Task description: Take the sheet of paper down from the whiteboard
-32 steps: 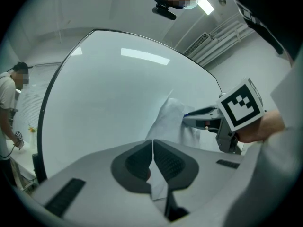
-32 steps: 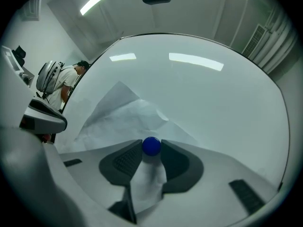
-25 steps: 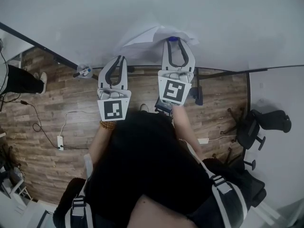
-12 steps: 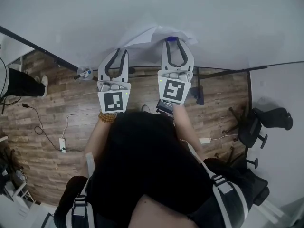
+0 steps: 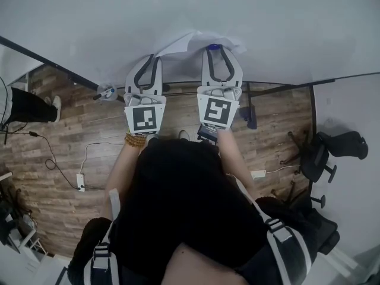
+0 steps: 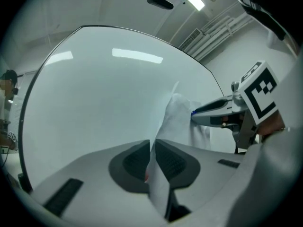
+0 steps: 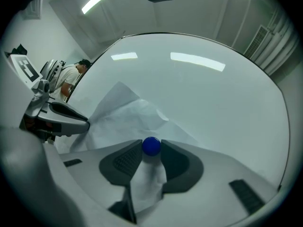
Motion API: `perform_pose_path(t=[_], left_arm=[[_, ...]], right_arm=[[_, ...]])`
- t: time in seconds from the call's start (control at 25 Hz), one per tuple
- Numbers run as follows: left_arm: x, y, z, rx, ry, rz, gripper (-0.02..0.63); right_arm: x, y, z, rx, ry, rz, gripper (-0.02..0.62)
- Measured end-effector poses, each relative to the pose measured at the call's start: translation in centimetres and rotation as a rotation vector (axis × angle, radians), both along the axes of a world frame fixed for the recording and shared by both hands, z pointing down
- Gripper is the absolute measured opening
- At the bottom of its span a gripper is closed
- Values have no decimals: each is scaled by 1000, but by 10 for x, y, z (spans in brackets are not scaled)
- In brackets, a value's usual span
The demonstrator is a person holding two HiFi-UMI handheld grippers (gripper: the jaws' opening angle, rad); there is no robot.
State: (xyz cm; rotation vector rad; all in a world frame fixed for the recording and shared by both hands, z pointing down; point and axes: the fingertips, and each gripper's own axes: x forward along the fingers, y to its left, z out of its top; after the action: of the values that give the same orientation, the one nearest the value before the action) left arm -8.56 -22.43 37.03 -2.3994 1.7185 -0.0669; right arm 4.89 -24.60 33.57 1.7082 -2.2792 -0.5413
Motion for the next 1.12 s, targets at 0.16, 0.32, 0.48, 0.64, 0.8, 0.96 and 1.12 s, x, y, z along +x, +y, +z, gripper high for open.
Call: perform_pose_path(t=[0.16,0.32,0.48,0.64,0.8,0.96,1.12], left_arm=[[0,0,2,-4,6,6,31],[1,-1,2,-9,8,14,14],[0,1,2,-19,12,18,9],[1,0,0,-24,21,19,9],[-2,1,-2,-29,24,26,8],[-1,0,-3,-28,26,26,8],[0,0,-1,-28,29,26,8]], right_arm=[[-1,0,2,0,-3,-1,121],[0,-1,3,3,7,-11,121],[-3,0,2,14,45,-39,121],[0,0,2,5,36,-37,120],[-4,1,0,15,80,-42,119],[-3,0,1,15,63,-43,118],[-2,-2,4,14,62,-42,118]])
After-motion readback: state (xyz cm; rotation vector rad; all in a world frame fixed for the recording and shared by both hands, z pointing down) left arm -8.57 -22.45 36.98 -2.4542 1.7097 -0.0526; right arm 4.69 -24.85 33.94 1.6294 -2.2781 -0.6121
